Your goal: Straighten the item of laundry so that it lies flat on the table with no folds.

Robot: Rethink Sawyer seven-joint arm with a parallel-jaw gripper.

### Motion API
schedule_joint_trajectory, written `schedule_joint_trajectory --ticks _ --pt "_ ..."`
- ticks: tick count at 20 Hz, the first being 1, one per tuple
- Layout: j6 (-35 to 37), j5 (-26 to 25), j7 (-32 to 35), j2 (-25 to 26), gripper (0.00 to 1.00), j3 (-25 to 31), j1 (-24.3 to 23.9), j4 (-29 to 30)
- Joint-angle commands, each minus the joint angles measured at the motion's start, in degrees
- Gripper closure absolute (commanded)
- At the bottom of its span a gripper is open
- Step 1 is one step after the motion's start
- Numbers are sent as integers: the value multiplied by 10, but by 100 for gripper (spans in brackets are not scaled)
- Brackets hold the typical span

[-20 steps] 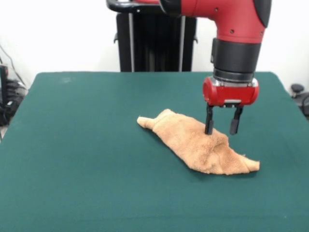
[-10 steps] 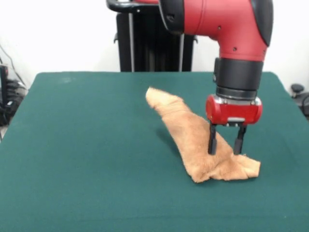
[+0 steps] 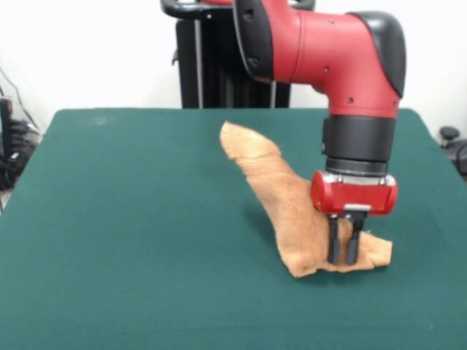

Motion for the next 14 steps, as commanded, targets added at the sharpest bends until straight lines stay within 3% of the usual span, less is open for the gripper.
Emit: schedule_joint_trajectory --ticks 1,14 --pt "35 21 121 91 100 61 -15 42" --pt "63 -3 87 81 100 95 -51 39"
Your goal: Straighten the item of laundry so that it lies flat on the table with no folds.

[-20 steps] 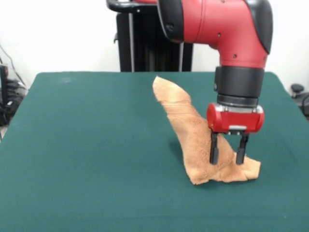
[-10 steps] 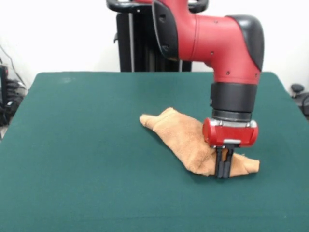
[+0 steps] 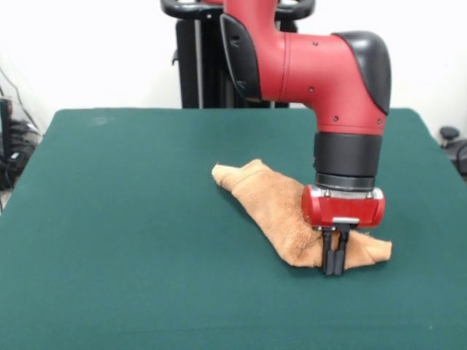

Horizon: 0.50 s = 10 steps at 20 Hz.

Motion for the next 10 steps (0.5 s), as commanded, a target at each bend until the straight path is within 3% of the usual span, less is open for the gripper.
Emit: schedule_joint_trajectory --ticks 1,6,7,10 --pt "74 -6 85 61 100 68 -21 40" --pt "66 -24 67 59 100 66 -21 32" --pt "46 -36 68 59 0 73 -28 32" --pt "69 -36 61 58 0 87 -39 34"
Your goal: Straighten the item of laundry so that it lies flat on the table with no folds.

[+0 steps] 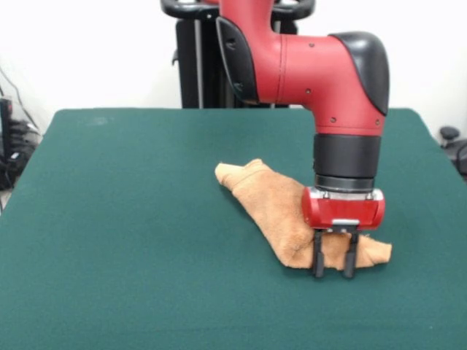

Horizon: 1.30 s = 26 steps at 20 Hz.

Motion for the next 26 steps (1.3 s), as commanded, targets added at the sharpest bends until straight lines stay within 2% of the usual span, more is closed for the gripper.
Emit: schedule_joint_trajectory --ticks 1,10,26 --pt "78 -37 56 63 0 88 -40 33" --pt "82 -46 58 65 0 93 -46 34" --pt "146 -103 28 16 0 155 -114 87"
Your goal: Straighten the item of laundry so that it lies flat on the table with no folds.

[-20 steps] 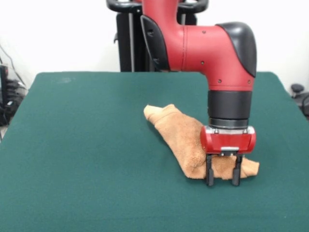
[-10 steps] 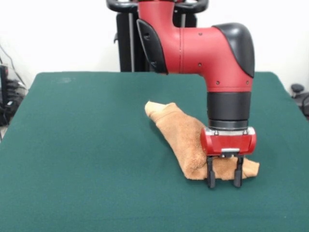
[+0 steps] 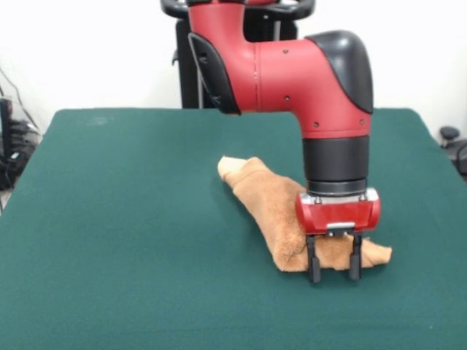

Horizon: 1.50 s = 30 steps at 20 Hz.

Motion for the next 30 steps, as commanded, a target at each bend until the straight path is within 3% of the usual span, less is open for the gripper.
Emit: schedule_joint_trajectory --ticks 1,12,25,30 --pt "111 -42 28 35 0 58 -22 78" --pt "153 -49 28 4 0 77 -33 96" --pt "164 -62 21 12 0 93 -42 87" --pt "181 -58 29 -14 0 91 -38 106"
